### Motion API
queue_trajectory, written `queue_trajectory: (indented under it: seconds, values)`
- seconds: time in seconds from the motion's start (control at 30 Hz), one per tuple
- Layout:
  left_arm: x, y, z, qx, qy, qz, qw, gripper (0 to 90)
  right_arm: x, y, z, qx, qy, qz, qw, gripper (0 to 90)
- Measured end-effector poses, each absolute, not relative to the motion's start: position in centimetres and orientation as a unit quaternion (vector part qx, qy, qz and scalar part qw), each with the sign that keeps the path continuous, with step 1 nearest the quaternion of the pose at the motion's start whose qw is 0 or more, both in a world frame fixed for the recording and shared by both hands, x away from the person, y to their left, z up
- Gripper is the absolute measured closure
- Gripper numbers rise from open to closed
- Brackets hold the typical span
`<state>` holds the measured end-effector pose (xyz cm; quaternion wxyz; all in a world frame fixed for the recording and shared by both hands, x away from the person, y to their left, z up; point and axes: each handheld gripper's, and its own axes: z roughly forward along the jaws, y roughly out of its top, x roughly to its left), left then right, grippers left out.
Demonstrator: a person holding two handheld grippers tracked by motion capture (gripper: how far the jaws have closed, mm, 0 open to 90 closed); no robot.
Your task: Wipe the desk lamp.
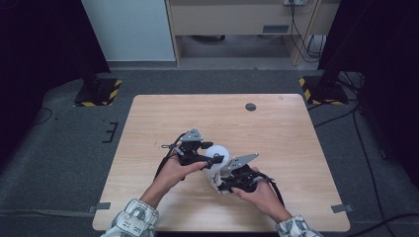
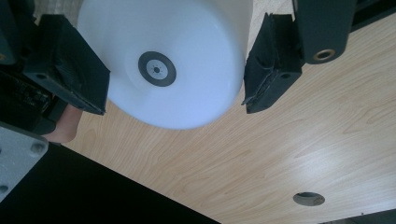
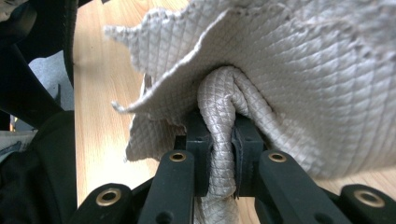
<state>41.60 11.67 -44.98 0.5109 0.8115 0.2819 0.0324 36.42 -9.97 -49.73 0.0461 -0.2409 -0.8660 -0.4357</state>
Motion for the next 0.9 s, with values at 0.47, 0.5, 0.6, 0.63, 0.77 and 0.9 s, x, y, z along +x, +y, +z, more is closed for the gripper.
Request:
queue_trajectory:
  seconds: [0.47,0.5,0.6,0.63,0.77,0.9]
  values:
    - [41.6,11.7,-45.0,0.811,0.282,0.030,0.511,22.4,38.1,-15.4,-47.5,-0.312,-0.825,-0.471,0.012,80.9]
    - [41.6,11.7,-45.0,0.811,0.282,0.030,0.512,22.4,38.4,-15.6,-47.3,-0.318,-0.817,-0.480,0.008,80.9]
    - [41.7,11.7,-45.0,0.811,0.283,0.028,0.511,22.4,39.2,-15.8,-47.1,-0.335,-0.801,-0.496,-0.001,80.9]
    - [41.7,11.7,-45.0,0.811,0.283,0.027,0.511,22.4,39.4,-15.7,-47.2,-0.338,-0.800,-0.496,-0.001,80.9]
    - [41.7,11.8,-45.1,0.809,0.284,0.025,0.513,22.4,39.9,-15.4,-48.1,-0.350,-0.803,-0.482,0.007,80.8]
    - [41.6,11.8,-45.1,0.809,0.283,0.024,0.514,22.5,39.9,-15.0,-49.2,-0.358,-0.816,-0.454,0.016,80.8]
